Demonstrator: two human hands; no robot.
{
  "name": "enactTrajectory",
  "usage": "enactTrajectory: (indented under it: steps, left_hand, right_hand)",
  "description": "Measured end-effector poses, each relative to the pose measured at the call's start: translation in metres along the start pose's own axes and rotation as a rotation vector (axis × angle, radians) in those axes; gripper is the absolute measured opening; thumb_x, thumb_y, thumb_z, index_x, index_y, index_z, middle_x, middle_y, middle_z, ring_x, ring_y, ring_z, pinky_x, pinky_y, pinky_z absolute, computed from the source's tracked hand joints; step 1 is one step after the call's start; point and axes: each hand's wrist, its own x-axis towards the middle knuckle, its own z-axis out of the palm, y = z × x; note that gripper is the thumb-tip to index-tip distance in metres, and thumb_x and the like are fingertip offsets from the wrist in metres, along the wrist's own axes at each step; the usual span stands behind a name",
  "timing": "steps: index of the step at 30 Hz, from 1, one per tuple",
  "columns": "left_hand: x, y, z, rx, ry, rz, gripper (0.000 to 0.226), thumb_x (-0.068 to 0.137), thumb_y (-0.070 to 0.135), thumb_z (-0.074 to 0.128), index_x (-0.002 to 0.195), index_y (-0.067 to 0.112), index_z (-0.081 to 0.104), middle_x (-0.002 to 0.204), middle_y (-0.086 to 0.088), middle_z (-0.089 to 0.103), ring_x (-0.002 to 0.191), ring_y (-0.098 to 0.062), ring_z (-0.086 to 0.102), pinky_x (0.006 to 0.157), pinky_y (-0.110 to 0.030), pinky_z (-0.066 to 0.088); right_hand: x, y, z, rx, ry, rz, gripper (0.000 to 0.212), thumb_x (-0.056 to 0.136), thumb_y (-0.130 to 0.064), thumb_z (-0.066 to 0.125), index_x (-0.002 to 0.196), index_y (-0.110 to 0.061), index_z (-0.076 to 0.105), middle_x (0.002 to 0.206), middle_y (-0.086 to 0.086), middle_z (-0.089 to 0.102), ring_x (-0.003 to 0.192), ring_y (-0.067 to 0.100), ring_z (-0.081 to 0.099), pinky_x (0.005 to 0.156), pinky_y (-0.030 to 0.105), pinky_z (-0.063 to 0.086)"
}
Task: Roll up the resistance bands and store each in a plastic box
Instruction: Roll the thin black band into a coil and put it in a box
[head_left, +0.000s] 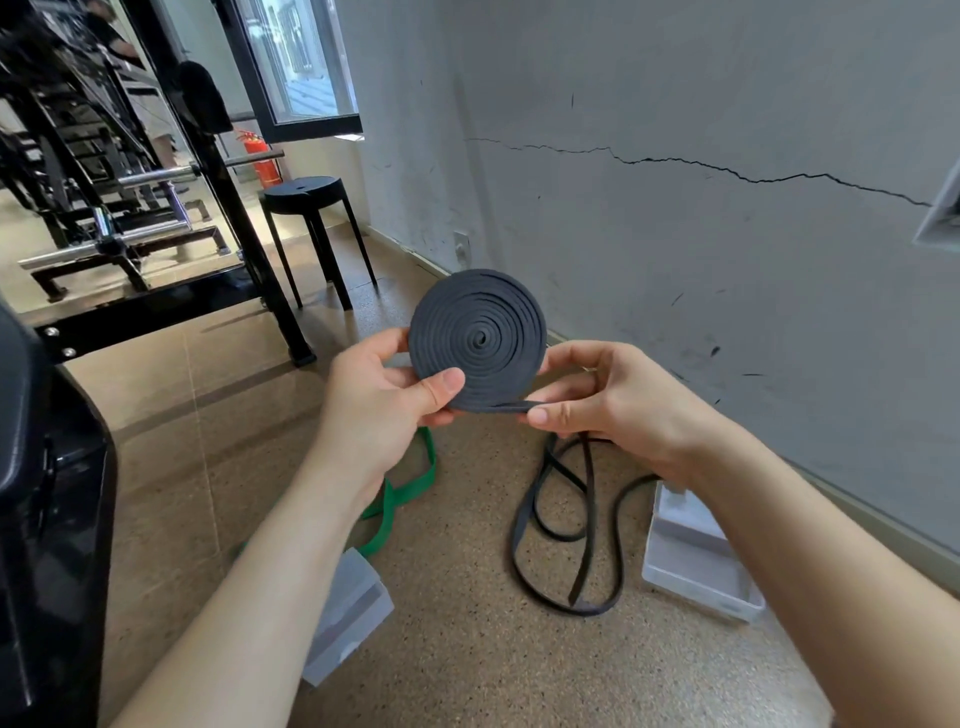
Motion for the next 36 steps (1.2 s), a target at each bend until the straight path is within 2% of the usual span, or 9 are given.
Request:
enactTrajectory:
  steps: [5, 8, 13, 16, 19, 23, 28, 32, 36]
  left_hand:
    - [0.002, 0.002, -0.005, 0.075, -0.058, -0.034, 0.045, 0.08, -0.001, 0.07, 0.118, 0.018, 0.056, 0.086, 0.0, 0.076, 0.075, -0.019, 0.074, 0.058, -0.028, 0.058]
    - [0.002, 0.003, -0.007, 0.082, -0.074, -0.042, 0.045, 0.08, -0.005, 0.068, 0.115, 0.021, 0.056, 0.078, 0.005, 0.075, 0.069, -0.016, 0.073, 0.053, -0.023, 0.056]
    - [0.002, 0.003, -0.007, 0.142, -0.104, -0.035, 0.052, 0.08, -0.004, 0.069, 0.124, 0.02, 0.053, 0.079, 0.004, 0.075, 0.063, -0.015, 0.072, 0.051, -0.021, 0.054]
    - [0.002, 0.002, -0.007, 0.135, -0.089, -0.042, 0.05, 0.081, -0.002, 0.069, 0.124, 0.017, 0.055, 0.082, 0.0, 0.076, 0.07, -0.018, 0.073, 0.057, -0.026, 0.057]
    - [-0.002, -0.001, -0.001, -0.026, -0.065, -0.073, 0.047, 0.082, 0.0, 0.069, 0.125, 0.015, 0.057, 0.093, -0.003, 0.076, 0.086, -0.021, 0.073, 0.073, -0.036, 0.06]
    - [-0.008, -0.004, 0.016, -0.332, 0.0, -0.139, 0.034, 0.083, 0.005, 0.068, 0.112, 0.02, 0.058, 0.101, -0.009, 0.074, 0.095, -0.024, 0.071, 0.081, -0.035, 0.059]
    - [-0.016, -0.011, 0.037, -0.279, 0.057, -0.09, 0.025, 0.087, 0.007, 0.066, 0.107, 0.02, 0.06, 0.095, 0.002, 0.076, 0.089, -0.018, 0.072, 0.075, -0.032, 0.058]
    - [-0.012, -0.007, 0.031, -0.141, 0.094, -0.013, 0.029, 0.085, 0.001, 0.066, 0.102, 0.024, 0.06, 0.087, 0.006, 0.076, 0.08, -0.017, 0.073, 0.068, -0.032, 0.06]
    - [-0.006, -0.001, 0.017, -0.054, 0.1, 0.025, 0.035, 0.083, -0.002, 0.067, 0.112, 0.016, 0.059, 0.083, 0.002, 0.075, 0.073, -0.019, 0.073, 0.06, -0.028, 0.059]
  right_hand:
    - [0.0, 0.0, 0.003, 0.022, -0.014, -0.01, 0.037, 0.075, 0.008, 0.075, 0.108, -0.006, 0.066, 0.089, 0.018, 0.073, 0.078, 0.019, 0.067, 0.068, 0.024, 0.055]
    - [0.0, -0.001, 0.004, 0.055, -0.022, -0.033, 0.033, 0.075, 0.008, 0.075, 0.104, -0.006, 0.066, 0.086, 0.018, 0.07, 0.069, 0.014, 0.064, 0.062, 0.02, 0.05]
    - [0.001, 0.001, 0.009, 0.16, 0.069, -0.057, 0.027, 0.076, 0.008, 0.073, 0.099, -0.006, 0.065, 0.067, 0.003, 0.07, 0.053, 0.01, 0.059, 0.051, 0.016, 0.046]
    - [0.002, 0.002, 0.012, 0.179, 0.12, -0.062, 0.031, 0.075, 0.006, 0.075, 0.102, -0.006, 0.065, 0.066, 0.003, 0.07, 0.052, 0.012, 0.059, 0.05, 0.016, 0.045]
    - [0.003, 0.004, 0.015, 0.271, 0.19, -0.06, 0.029, 0.076, 0.007, 0.074, 0.098, -0.007, 0.062, 0.064, 0.003, 0.068, 0.052, 0.013, 0.059, 0.048, 0.014, 0.043]
    - [0.006, 0.007, 0.019, 0.434, 0.295, -0.064, 0.028, 0.078, 0.007, 0.072, 0.093, -0.012, 0.057, 0.062, 0.0, 0.066, 0.057, 0.012, 0.059, 0.054, 0.021, 0.04]
    - [0.005, 0.012, 0.029, 0.56, 0.298, -0.077, 0.035, 0.078, 0.007, 0.071, 0.099, -0.012, 0.05, 0.064, 0.0, 0.068, 0.058, 0.012, 0.063, 0.052, 0.019, 0.043]
    - [0.005, 0.01, 0.025, 0.38, 0.19, -0.078, 0.047, 0.078, 0.0, 0.075, 0.117, -0.012, 0.051, 0.068, 0.002, 0.069, 0.059, 0.012, 0.063, 0.051, 0.016, 0.044]
    - [0.003, 0.006, 0.015, 0.154, 0.045, -0.063, 0.075, 0.072, 0.004, 0.078, 0.134, -0.023, 0.045, 0.083, 0.009, 0.073, 0.074, 0.013, 0.068, 0.065, 0.019, 0.051]
